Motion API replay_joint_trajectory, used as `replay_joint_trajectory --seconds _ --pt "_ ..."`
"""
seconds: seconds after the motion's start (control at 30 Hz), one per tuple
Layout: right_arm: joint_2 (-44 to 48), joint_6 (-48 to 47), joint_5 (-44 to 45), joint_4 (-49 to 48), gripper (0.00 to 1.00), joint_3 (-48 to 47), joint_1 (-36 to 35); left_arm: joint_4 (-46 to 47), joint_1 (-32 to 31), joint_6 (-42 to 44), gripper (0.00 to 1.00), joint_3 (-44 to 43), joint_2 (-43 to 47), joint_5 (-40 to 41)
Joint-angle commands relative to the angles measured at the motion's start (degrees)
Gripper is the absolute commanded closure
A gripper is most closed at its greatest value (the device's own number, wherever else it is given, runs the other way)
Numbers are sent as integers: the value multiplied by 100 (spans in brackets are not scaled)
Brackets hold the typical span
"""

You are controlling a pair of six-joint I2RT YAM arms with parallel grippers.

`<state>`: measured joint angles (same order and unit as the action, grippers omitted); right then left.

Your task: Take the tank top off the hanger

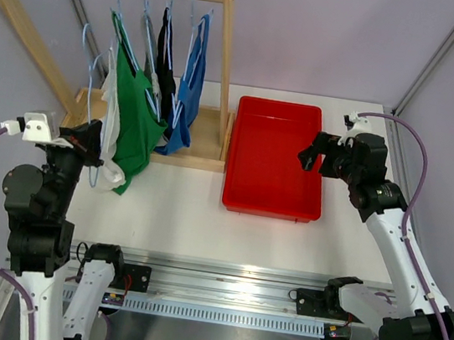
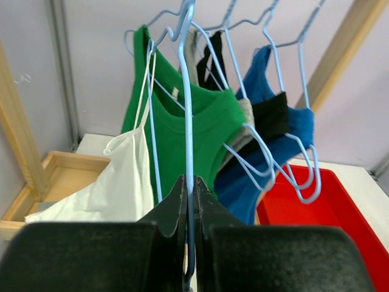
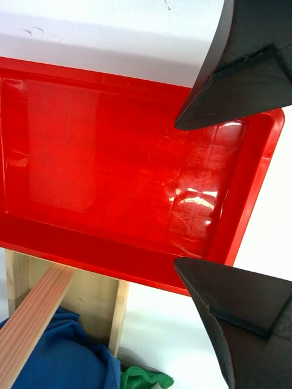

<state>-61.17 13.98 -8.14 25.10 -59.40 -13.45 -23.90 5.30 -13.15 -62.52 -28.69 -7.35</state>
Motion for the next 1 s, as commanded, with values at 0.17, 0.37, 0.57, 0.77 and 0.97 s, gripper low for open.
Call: replay_joint_trajectory --seconds 0.17,0.37,0.57,0.77,0.97 --pt "-27 0 -240 -295 7 -28 -26 -825 -20 -162 100 188 697 -873" --pt "-114 -27 -346 -383 8 -37 -70 -1467 -11 -118 100 47 1225 -899" --pt "-237 -71 -328 -401 8 -98 -157 -1994 23 -267 100 109 1620 -1452" --pt "-352 -141 -407 -524 8 -151 -447 -2478 85 -372 100 135 2024 -1857" --pt "-589 -282 -171 -533 8 -274 -930 -2602 147 -390 100 223 2130 -2173"
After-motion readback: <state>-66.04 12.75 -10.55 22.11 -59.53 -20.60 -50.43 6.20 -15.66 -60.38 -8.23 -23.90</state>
